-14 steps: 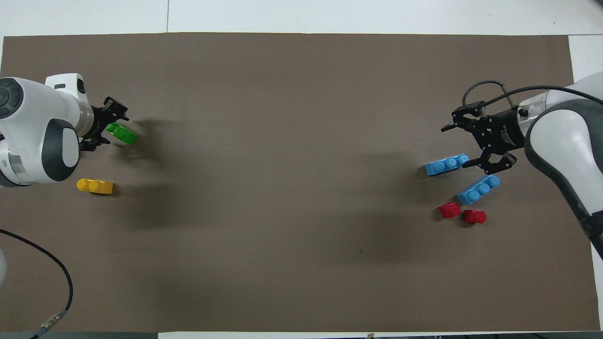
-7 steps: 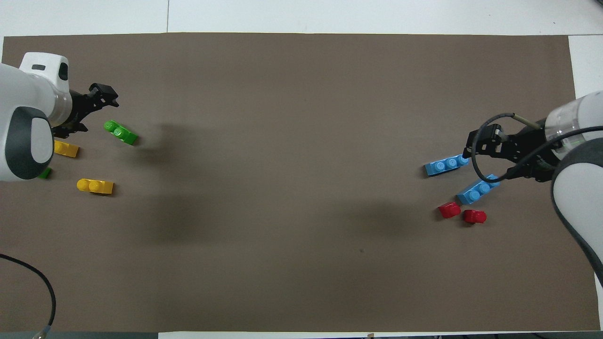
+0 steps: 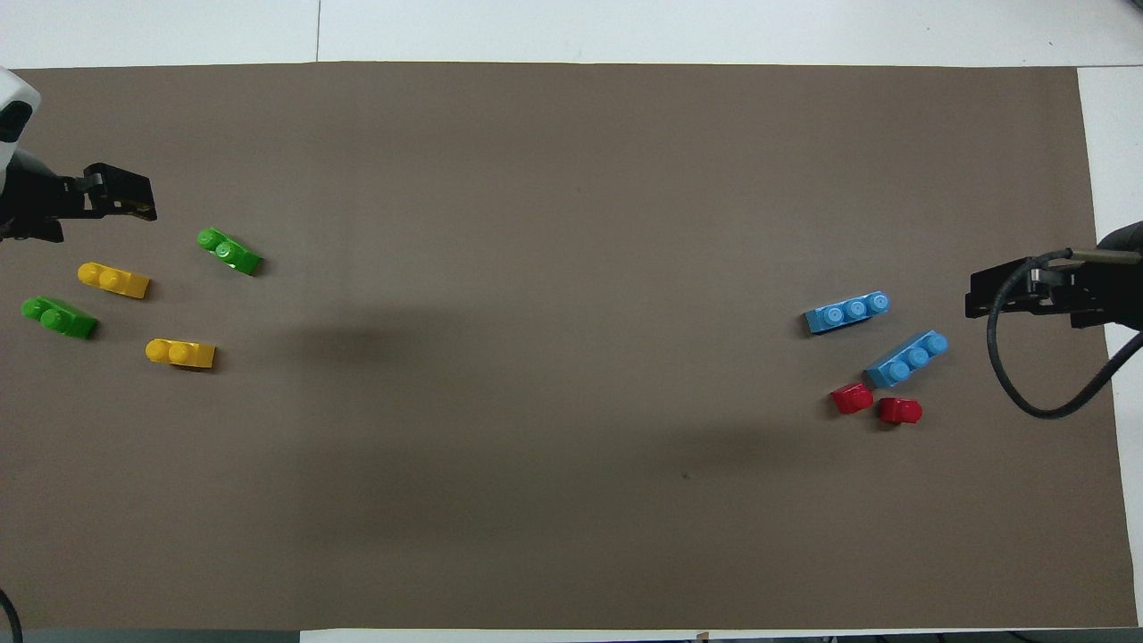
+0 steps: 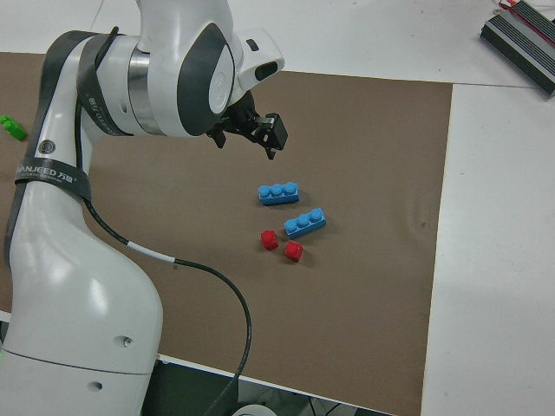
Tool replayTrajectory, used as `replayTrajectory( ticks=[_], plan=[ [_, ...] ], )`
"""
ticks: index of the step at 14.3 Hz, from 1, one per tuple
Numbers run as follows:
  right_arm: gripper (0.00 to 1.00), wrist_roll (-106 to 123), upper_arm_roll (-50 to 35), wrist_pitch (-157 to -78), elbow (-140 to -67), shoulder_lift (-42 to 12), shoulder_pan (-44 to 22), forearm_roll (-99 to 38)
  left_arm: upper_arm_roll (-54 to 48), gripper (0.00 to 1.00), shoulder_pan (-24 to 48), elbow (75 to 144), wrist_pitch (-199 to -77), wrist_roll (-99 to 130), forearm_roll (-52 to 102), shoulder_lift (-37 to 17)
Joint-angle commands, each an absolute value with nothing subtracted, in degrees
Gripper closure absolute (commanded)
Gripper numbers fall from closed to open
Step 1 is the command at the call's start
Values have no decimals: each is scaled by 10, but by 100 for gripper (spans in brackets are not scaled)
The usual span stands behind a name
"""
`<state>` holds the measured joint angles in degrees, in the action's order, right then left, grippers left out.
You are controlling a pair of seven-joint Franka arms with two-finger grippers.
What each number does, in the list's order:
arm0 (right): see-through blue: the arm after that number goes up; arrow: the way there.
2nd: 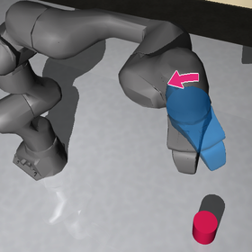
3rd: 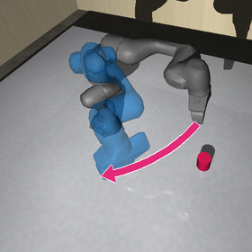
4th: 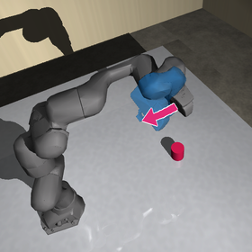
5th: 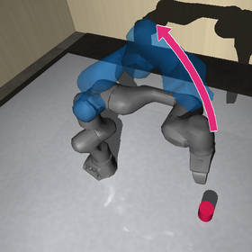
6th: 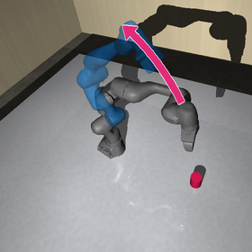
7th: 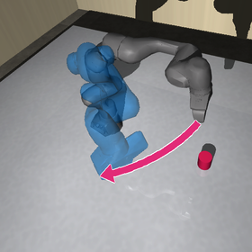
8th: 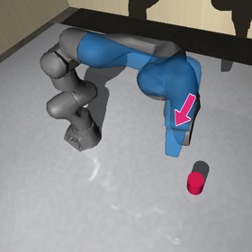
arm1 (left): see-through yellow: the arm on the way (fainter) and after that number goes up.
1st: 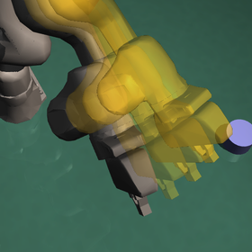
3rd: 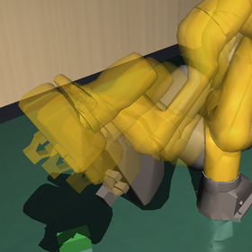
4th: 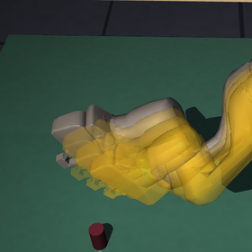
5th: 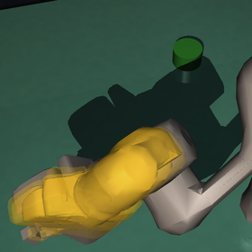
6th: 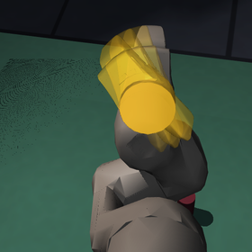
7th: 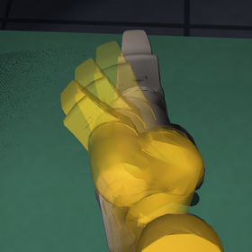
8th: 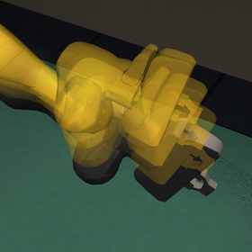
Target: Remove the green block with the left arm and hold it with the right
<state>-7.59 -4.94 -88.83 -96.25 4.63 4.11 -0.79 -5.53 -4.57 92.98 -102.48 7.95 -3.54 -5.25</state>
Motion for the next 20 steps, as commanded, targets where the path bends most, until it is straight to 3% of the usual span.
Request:
replayTrajectory(
  ticks=[1,5,20],
  plan=[
    [0,-53,-52,-876,-935,25,48,3,-60,0,-41,933,-930,12,-35,-4],
    [0,-37,-51,-886,-940,25,58,6,-55,0,-42,941,-896,8,18,33],
    [0,-11,-52,-881,-949,30,59,8,-54,0,-42,951,-902,8,37,37]
  ],
)
